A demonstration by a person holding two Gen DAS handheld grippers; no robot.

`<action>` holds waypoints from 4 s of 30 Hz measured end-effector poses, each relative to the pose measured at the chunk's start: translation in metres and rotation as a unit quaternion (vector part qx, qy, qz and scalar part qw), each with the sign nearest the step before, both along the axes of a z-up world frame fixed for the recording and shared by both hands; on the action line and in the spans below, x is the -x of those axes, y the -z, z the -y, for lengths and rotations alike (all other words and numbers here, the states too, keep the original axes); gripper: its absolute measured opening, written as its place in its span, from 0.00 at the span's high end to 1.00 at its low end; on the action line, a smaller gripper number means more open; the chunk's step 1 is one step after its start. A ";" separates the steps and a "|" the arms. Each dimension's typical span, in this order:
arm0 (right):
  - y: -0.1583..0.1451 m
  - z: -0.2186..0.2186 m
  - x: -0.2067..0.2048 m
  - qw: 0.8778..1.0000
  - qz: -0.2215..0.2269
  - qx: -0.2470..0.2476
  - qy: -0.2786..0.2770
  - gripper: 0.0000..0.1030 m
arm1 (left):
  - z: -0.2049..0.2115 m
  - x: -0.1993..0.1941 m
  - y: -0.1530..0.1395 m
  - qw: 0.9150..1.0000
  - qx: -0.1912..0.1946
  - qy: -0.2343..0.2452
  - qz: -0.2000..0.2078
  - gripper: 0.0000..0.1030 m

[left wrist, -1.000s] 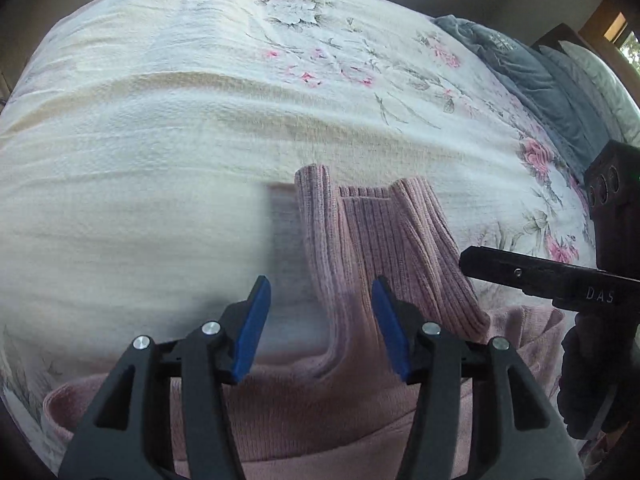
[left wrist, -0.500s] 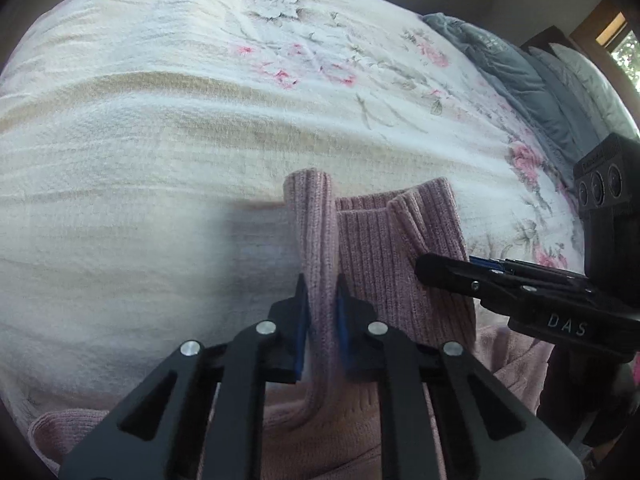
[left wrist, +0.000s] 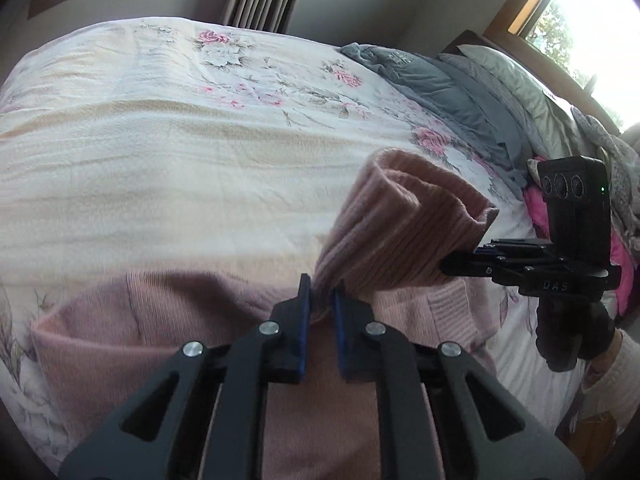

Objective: Fold small clothes

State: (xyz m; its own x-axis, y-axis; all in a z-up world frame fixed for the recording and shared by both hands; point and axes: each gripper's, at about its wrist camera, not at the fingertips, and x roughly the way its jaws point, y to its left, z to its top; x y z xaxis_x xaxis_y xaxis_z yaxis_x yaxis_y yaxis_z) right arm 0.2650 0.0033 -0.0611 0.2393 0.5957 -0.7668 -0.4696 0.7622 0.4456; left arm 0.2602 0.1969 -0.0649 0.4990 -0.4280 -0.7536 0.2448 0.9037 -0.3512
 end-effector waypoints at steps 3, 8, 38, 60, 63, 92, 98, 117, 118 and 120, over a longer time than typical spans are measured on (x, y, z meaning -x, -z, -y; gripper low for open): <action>0.010 -0.001 0.023 0.999 -0.007 0.028 -0.025 0.85 | 0.000 0.025 0.017 1.000 -0.015 0.010 -0.025 0.88; 0.032 0.003 0.061 0.996 -0.045 0.056 -0.057 0.67 | -0.012 0.055 0.045 0.997 -0.019 0.015 -0.075 0.86; 0.090 -0.007 -0.071 0.990 -0.124 0.020 0.064 0.85 | -0.025 -0.076 0.077 0.987 0.007 -0.102 -0.127 0.88; 0.040 0.083 0.231 0.984 -0.118 0.023 0.134 0.55 | -0.040 0.228 0.016 0.974 -0.121 -0.150 -0.116 0.52; 0.041 0.103 0.280 0.970 -0.152 0.010 0.187 0.54 | -0.045 0.280 0.016 0.964 -0.154 -0.172 -0.130 0.52; 0.109 0.141 0.422 0.936 -0.287 0.080 0.186 0.40 | -0.085 0.436 0.070 0.935 -0.021 -0.245 -0.256 0.45; 0.113 0.141 0.418 0.927 -0.298 0.073 0.214 0.40 | -0.074 0.427 0.068 0.946 0.018 -0.200 -0.256 0.46; 0.080 0.152 0.435 0.925 -0.286 0.019 0.251 0.88 | -0.073 0.413 0.082 0.934 0.064 -0.160 -0.312 0.91; 0.075 0.155 0.433 0.925 -0.285 -0.004 0.252 0.89 | -0.071 0.413 0.078 0.936 0.071 -0.159 -0.307 0.91; 0.064 0.163 0.430 0.924 -0.282 -0.050 0.254 0.89 | -0.070 0.414 0.068 0.936 0.090 -0.168 -0.295 0.92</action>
State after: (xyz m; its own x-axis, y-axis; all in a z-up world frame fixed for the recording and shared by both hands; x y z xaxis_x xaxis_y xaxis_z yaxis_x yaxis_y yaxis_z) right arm -0.1655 -0.1594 -0.1249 0.0860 0.5917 -0.8015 0.2658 0.7617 0.5909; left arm -0.1538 0.2668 -0.1332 0.1479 -0.4672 -0.8717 -0.3276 0.8085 -0.4889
